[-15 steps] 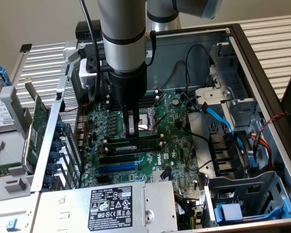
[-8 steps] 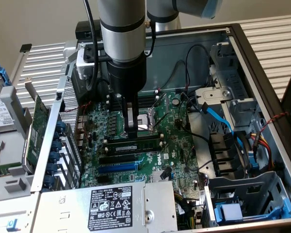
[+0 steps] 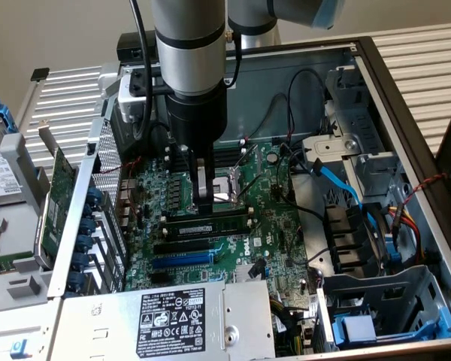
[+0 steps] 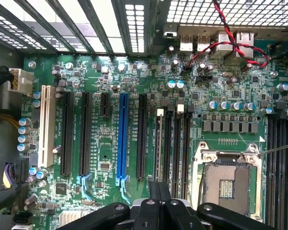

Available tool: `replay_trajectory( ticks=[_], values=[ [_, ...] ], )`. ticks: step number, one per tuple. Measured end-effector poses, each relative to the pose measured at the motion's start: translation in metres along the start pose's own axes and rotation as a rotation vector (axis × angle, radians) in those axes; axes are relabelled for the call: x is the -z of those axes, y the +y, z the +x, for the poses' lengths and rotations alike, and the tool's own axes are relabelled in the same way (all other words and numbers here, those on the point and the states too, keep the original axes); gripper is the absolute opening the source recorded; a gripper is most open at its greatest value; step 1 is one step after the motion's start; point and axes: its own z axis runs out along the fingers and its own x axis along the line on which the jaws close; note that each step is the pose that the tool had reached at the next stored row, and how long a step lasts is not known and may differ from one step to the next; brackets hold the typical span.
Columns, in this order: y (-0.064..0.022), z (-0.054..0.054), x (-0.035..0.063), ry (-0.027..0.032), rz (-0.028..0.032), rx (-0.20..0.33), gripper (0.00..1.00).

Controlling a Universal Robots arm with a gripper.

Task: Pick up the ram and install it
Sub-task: 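Press down the ram until it locks into place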

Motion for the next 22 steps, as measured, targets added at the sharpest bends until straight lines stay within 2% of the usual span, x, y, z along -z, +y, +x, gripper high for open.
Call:
replay_trajectory(
  ticks=[3, 22],
  values=[
    [0.0000, 0.0000, 0.0000, 0.0000, 0.0000, -0.005, 0.11],
    [0.0000, 0.0000, -0.0005, -0.0071, 0.0005, -0.316, 0.11]
  ],
)
